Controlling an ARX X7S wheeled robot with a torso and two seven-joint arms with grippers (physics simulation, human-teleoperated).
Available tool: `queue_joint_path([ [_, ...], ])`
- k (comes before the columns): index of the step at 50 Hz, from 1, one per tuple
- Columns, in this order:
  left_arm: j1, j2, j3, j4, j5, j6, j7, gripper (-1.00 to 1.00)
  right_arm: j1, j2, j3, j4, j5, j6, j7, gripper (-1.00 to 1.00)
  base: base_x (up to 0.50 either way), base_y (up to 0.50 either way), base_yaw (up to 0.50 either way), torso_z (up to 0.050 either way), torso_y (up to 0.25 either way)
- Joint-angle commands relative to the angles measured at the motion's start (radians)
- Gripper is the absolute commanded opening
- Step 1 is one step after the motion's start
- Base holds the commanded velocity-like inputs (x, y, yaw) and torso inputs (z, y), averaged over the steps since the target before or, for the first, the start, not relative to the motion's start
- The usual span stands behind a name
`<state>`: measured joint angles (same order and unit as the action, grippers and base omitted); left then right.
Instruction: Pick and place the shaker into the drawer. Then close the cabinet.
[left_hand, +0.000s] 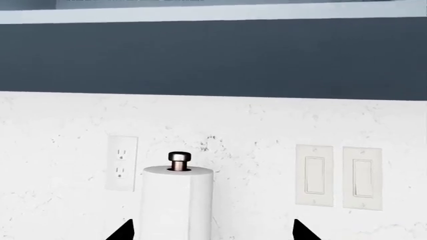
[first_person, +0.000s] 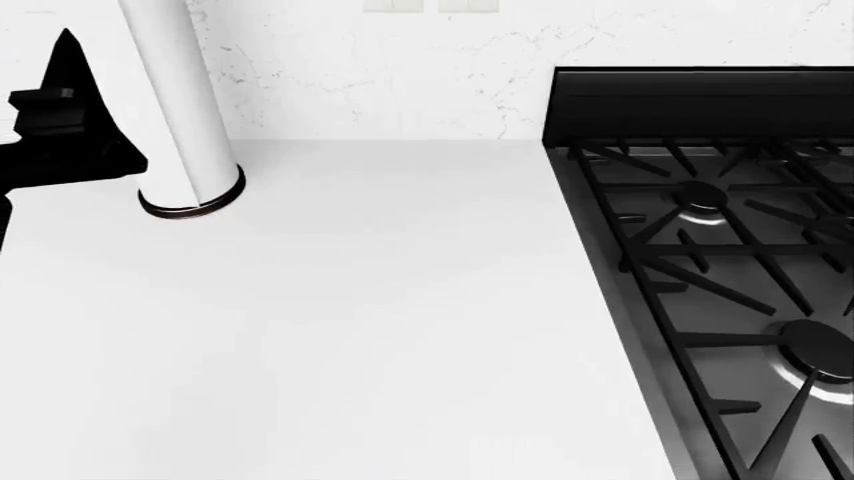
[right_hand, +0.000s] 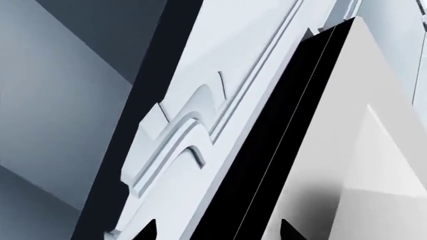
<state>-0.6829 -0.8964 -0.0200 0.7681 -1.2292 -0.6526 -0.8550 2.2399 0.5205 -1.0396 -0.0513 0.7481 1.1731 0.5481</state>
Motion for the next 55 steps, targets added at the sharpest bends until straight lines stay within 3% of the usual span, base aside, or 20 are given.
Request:
queue_joint_path([
  [1, 0.002, -0.005, -0.004, 0.002, -0.006, 0.002, 0.001, 1.0, -0.044, -0.069, -0.1, 0.147, -0.051, -0.043, -0.114, 1.0, 0.01, 0.0, 0.01, 0.0, -0.011],
  [42, 0.077, -0.025, -0.053, 0.014, -0.003, 0.034, 0.016, 1.0, -0.071, -0.278, -0.282, 0.46, -0.217, -0.214, -0.247, 1.0, 0.01, 0.0, 0.01, 0.004, -0.011],
  [55, 0.077, -0.031, -0.061, 0.014, -0.013, 0.035, 0.012, 1.0, -0.06, -0.283, -0.279, 0.466, -0.222, -0.21, -0.258, 1.0, 0.02, 0.0, 0.01, 0.006, -0.015],
])
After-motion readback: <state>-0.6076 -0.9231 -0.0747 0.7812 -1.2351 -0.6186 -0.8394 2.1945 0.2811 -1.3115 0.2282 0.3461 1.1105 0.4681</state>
